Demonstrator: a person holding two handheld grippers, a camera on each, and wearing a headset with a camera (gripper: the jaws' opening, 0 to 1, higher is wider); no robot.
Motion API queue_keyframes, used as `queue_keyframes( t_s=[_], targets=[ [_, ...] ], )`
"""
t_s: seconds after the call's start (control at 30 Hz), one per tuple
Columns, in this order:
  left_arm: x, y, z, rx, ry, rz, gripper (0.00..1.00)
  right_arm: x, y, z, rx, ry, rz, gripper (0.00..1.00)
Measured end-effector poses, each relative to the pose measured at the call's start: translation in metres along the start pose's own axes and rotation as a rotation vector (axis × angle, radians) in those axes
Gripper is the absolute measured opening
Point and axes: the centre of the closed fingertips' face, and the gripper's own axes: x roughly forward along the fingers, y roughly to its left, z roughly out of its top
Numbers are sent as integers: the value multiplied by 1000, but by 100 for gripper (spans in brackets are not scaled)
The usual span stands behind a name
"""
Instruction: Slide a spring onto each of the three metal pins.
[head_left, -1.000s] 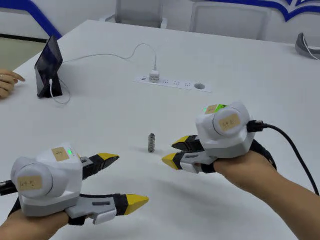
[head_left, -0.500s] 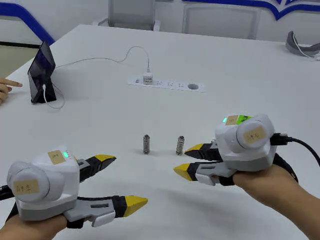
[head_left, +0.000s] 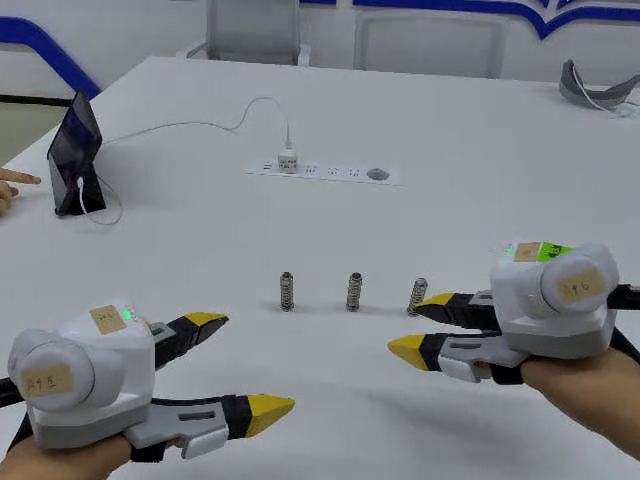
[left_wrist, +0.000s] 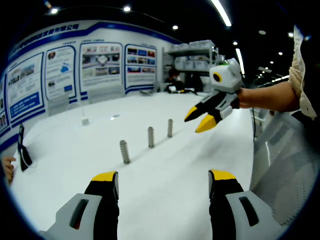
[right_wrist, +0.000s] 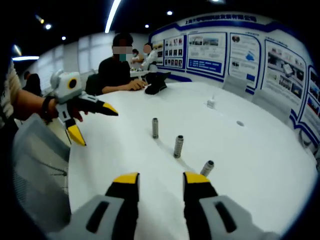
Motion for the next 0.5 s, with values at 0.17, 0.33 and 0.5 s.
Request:
queue_keyframes(
  t_s=[0.17, 0.33, 0.5],
  targets=[
    [1, -1, -2, -2, 4, -4, 74, -12, -11, -8, 4, -3, -24, 39],
    [1, -1, -4, -3, 6, -6, 74, -24, -17, -13, 11, -16, -37, 43],
    [0, 0, -5, -7, 7, -4, 74, -36, -20, -20, 11, -25, -46, 48]
  ],
)
